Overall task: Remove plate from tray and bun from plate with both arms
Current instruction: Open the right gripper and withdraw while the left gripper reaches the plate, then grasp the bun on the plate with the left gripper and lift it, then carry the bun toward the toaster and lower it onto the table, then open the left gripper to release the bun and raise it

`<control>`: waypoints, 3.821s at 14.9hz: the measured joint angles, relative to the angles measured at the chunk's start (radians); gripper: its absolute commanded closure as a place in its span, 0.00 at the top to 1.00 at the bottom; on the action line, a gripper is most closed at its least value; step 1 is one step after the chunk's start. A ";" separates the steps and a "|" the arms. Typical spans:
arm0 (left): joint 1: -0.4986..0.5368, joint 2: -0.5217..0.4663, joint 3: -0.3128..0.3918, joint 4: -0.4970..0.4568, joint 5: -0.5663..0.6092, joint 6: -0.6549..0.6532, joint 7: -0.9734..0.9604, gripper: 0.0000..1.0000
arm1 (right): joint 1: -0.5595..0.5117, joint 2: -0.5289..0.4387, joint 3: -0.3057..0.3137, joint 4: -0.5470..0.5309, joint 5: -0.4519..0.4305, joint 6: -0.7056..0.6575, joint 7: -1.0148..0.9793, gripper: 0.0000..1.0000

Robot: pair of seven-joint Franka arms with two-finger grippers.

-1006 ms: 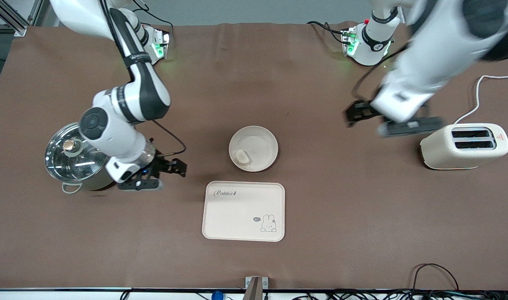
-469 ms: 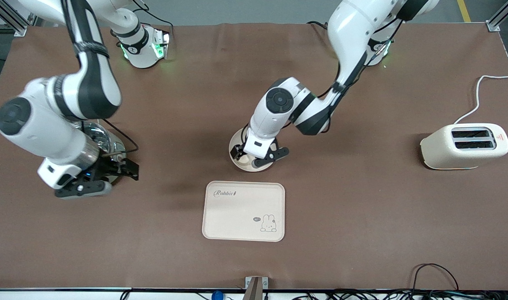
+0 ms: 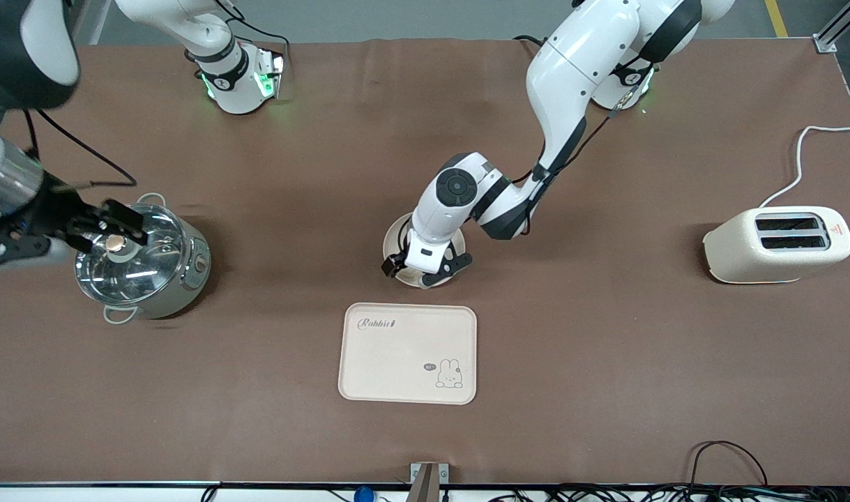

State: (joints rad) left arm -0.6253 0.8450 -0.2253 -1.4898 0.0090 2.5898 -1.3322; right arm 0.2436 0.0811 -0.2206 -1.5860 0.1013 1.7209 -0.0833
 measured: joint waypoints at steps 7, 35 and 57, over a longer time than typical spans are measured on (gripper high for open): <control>-0.045 0.022 0.035 -0.001 0.058 0.010 -0.028 0.09 | -0.089 -0.153 0.045 -0.038 -0.069 -0.150 -0.001 1.00; 0.652 -0.225 0.032 -0.231 0.207 -0.085 1.177 1.00 | -0.132 -0.175 0.066 -0.061 -0.087 -0.183 -0.001 1.00; 0.656 -0.935 -0.014 -0.215 0.023 -0.853 1.159 1.00 | -0.132 -0.166 0.064 -0.050 -0.087 -0.158 -0.001 1.00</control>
